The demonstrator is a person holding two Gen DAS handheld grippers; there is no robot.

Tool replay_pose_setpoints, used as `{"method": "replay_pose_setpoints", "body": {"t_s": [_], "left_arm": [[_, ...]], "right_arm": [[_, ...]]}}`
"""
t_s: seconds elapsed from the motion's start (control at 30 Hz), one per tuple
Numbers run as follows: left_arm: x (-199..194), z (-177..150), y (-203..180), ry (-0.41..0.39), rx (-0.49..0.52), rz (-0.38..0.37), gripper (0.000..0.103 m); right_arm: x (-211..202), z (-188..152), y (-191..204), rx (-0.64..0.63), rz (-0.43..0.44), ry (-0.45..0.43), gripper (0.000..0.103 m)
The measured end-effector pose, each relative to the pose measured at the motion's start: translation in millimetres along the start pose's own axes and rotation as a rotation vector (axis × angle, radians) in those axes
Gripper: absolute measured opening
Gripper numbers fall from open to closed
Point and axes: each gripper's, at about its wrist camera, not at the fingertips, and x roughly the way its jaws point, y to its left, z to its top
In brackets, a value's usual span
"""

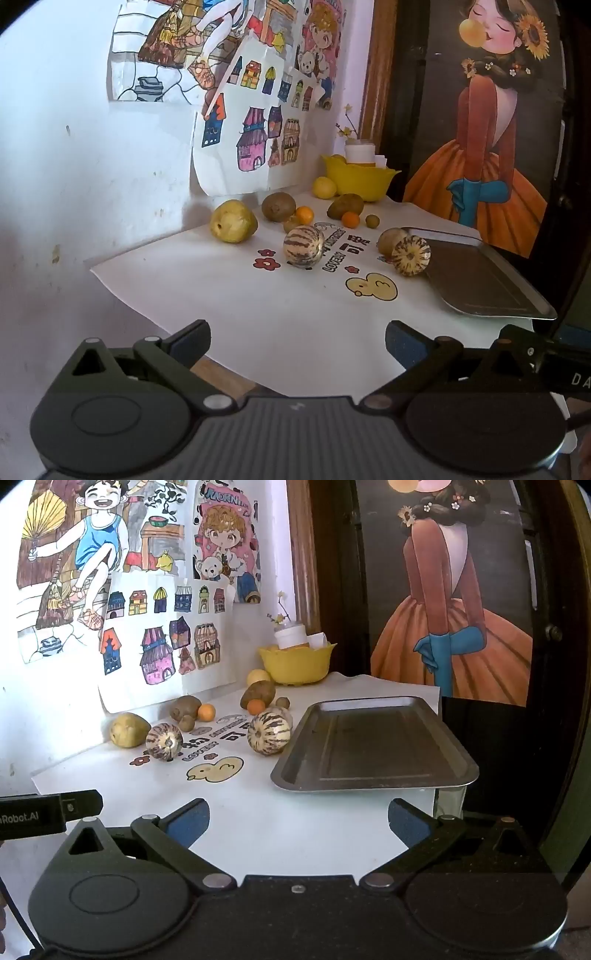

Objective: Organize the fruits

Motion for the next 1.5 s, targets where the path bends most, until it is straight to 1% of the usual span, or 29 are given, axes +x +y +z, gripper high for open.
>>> {"method": "replay_pose_setpoints", "body": {"t_s": [0.27,0.37,1.5], "left_arm": [[-0.4,0.2,-0.5,-0.002,0.007,0.006,0.103],[-1.8,-4.9,-3.5,-0.003,0.006,0.009,0.103],[0.0,-3.3,-1.0,0.006,0.007,0.004,0.103]], "right_arm": [[0.1,0.1,-0.5,0.001,0.000,0.003,0.103],[0.1,0.0,-0.6,0.002,0.001,0.004,0.103],[0.8,-0.9,-0.9,0.006,0.003,0.010,0.103]]}}
